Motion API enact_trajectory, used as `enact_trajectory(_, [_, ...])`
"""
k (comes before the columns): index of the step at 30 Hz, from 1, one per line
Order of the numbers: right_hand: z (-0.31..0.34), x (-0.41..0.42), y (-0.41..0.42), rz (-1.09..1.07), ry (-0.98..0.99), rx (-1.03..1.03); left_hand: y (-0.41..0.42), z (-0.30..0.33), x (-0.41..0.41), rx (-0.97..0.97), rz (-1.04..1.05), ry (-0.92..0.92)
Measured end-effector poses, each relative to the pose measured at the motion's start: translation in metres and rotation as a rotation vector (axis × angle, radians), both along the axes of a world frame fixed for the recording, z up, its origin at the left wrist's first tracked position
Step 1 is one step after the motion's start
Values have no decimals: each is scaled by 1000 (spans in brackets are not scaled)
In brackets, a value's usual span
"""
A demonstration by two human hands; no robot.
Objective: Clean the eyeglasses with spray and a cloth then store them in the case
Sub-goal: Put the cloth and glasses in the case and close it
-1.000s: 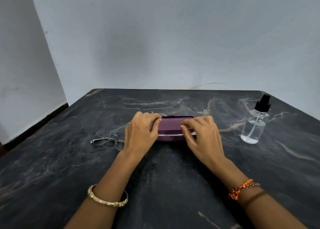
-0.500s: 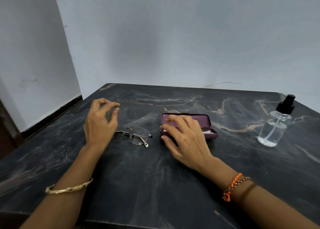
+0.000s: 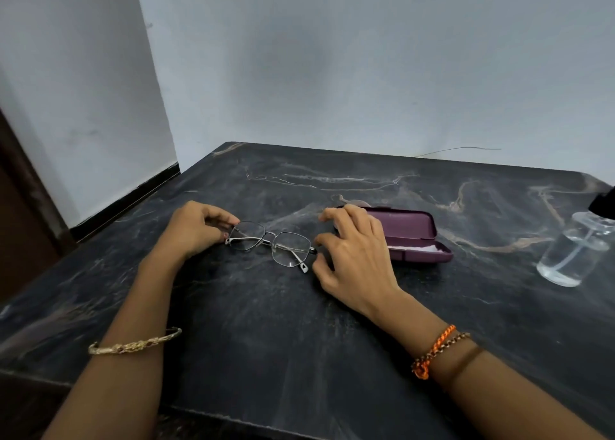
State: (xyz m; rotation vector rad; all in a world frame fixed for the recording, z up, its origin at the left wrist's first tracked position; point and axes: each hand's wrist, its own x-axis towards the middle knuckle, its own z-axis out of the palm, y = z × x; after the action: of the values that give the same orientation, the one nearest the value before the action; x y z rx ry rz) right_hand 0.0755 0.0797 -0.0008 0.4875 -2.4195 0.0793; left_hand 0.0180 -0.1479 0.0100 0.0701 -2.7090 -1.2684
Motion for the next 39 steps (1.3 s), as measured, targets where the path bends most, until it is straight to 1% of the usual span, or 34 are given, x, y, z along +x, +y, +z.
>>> enact_trajectory(5, [2, 2, -1, 30, -35, 1, 6, 2, 6, -103, -6, 73])
enact_trajectory(10, [2, 2, 0, 43, -22, -4, 9, 2, 7, -136, 8, 102])
enact_trajectory(14, [2, 2, 1, 40, 10, -24, 10, 1, 6, -71, 29, 151])
enact_trajectory(18, [3, 5, 2, 74, 58, -91, 8, -1, 4, 31, 42, 221])
enact_trajectory(22, [5, 6, 9, 106, 135, -168, 13, 2, 6, 225, -4, 236])
enact_trajectory(25, [8, 4, 22, 124, 190, -278, 26, 9, 10, 346, -51, 286])
enact_trajectory(27, [11, 1, 36, 129, 202, -343, 38, 13, 12, 372, -85, 298])
enact_trajectory(33, [24, -8, 84, 43, 255, -408, 87, 19, 14, 421, -204, 257])
enact_trajectory(39, [20, -12, 129, -25, 130, -552, 138, 16, 3, 381, -231, 200])
